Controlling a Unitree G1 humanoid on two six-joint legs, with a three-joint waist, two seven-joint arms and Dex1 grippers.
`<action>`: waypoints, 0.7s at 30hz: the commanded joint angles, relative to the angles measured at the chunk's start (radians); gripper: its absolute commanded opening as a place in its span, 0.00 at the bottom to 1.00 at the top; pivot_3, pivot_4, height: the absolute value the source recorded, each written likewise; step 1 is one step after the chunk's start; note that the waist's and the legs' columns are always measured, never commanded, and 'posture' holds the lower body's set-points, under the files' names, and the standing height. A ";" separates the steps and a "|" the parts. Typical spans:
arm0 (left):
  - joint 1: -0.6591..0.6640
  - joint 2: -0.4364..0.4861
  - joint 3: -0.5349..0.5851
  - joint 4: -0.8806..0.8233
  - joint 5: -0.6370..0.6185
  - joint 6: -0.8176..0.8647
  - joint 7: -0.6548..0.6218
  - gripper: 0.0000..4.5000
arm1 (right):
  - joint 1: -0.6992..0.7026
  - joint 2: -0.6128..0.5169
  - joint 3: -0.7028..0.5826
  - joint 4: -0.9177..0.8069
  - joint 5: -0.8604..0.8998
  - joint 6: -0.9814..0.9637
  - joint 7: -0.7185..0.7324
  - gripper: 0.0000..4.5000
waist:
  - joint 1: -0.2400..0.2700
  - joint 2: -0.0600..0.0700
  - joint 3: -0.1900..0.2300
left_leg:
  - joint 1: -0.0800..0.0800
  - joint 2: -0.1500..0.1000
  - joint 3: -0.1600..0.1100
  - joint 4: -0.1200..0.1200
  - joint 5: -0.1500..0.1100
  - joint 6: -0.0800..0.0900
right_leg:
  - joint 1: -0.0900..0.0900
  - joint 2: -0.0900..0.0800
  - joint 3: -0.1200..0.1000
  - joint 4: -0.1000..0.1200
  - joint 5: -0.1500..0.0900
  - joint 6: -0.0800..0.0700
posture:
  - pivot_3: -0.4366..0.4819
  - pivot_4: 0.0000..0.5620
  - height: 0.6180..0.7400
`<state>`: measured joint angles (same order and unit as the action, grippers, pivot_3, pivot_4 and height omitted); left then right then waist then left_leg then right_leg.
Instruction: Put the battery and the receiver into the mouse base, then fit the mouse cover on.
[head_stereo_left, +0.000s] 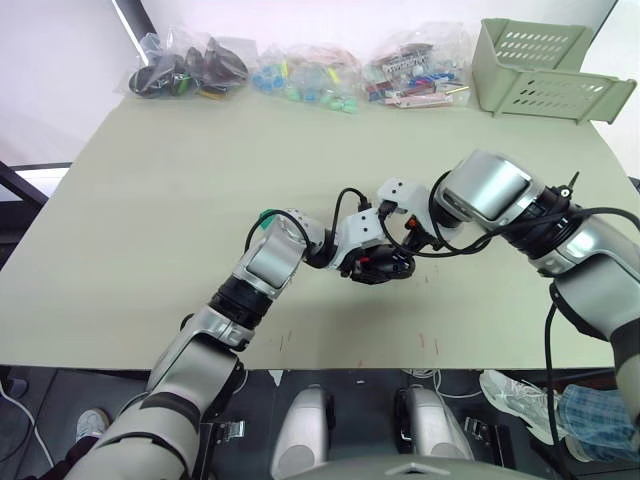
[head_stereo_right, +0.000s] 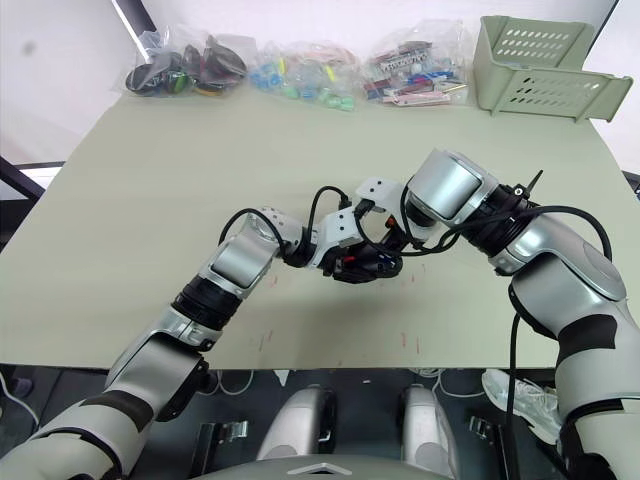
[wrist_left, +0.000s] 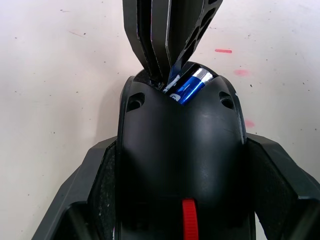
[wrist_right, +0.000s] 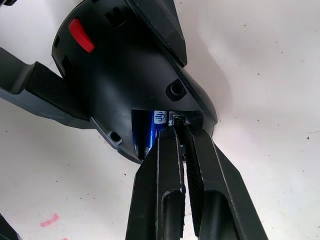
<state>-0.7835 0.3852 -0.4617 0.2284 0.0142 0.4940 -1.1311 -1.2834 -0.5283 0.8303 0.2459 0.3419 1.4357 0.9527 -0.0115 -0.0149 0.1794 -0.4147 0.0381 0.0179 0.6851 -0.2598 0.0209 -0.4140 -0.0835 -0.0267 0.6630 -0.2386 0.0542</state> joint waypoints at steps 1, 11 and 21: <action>0.006 -0.018 -0.012 0.001 0.001 -0.001 0.001 0.65 | 0.006 0.006 -0.004 -0.011 -0.001 0.009 0.004 0.00 | 0.001 0.000 0.000 | 0.000 0.000 0.000 0.000 0.000 0.000 | 0.000 0.000 0.000 0.000 0.000 0.000 | 0.48 0.27 1.00; 0.011 -0.021 -0.013 0.000 0.004 0.002 0.003 0.65 | 0.019 -0.025 -0.054 -0.028 0.006 -0.006 0.020 0.39 | 0.002 0.000 0.000 | 0.000 0.000 0.000 0.000 0.000 0.000 | 0.000 0.000 0.000 -0.001 0.000 0.000 | 0.48 0.27 1.00; 0.007 -0.027 -0.009 0.010 0.006 0.003 0.007 0.65 | 0.199 -0.231 -0.338 -0.339 0.104 -0.055 0.026 0.43 | 0.022 0.000 0.000 | -0.002 -0.001 0.000 -0.001 0.000 0.000 | 0.000 -0.001 -0.001 -0.003 0.000 0.000 | 0.48 0.27 1.00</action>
<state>-0.7817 0.3692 -0.4607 0.2291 0.0175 0.4935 -1.1276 -1.1423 -0.7640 0.6249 -0.0137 0.4070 1.4087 1.0051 0.0104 -0.0151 0.1793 -0.4164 0.0376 0.0172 0.6846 -0.2600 0.0211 -0.4134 -0.0839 -0.0279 0.6596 -0.2387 0.0541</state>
